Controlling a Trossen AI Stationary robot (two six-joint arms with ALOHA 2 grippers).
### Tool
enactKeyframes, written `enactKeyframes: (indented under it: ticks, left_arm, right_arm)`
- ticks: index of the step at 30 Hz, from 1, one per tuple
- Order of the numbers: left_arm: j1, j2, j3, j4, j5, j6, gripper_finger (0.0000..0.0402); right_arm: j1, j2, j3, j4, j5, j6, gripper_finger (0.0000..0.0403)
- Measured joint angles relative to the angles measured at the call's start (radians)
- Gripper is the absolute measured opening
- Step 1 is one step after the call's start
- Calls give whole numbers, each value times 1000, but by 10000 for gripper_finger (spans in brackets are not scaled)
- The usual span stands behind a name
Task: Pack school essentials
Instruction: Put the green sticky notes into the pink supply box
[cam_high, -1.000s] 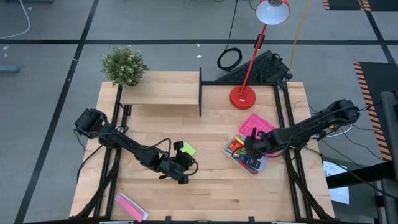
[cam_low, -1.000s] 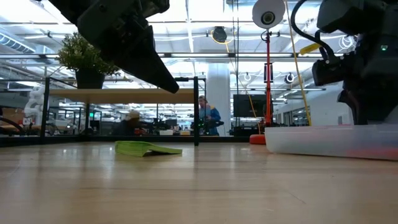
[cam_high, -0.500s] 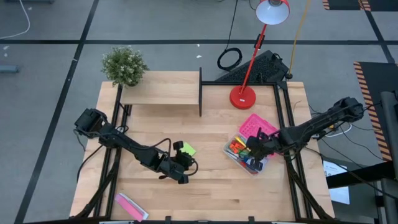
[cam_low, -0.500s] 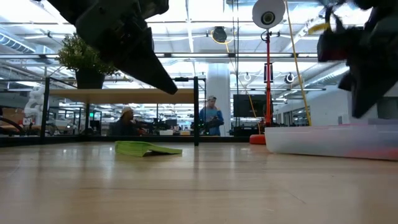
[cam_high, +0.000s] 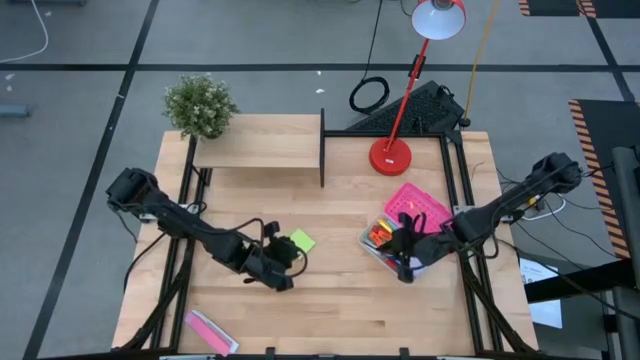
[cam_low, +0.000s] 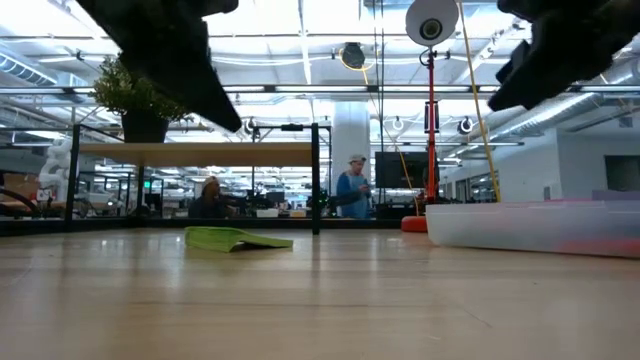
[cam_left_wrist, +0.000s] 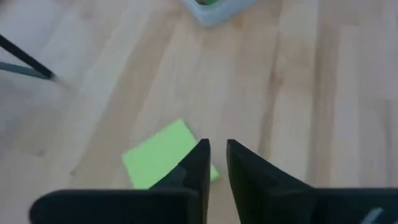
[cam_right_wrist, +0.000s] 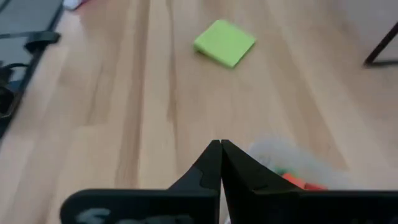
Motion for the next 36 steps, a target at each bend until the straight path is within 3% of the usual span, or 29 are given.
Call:
enactKeyframes:
  ticks: [9, 14, 21, 26, 30, 36]
  left_arm:
    - [-13, 94, -1, 92, 36, 36, 167]
    - [-9, 101, 0, -25, -36, -62, 196]
    - [-13, 82, -3, -275, -57, -152, 158]
    - [-2, 82, -66, -260, -41, -153, 117]
    - [20, 82, -124, -254, -37, -167, 90]
    - [59, 82, -172, -169, 31, -123, 58]
  right_arm:
    - [-56, 122, 0, 174, 3, -72, 0]
    - [-89, 287, 8, 435, -92, -213, 0]
    - [-154, 523, 225, 420, -104, -370, 0]
    - [-201, 683, 399, 359, -123, -476, 6]
    - [-231, 803, 536, 308, -127, -506, 44]
    - [-261, 949, 688, 211, -127, -579, 138]
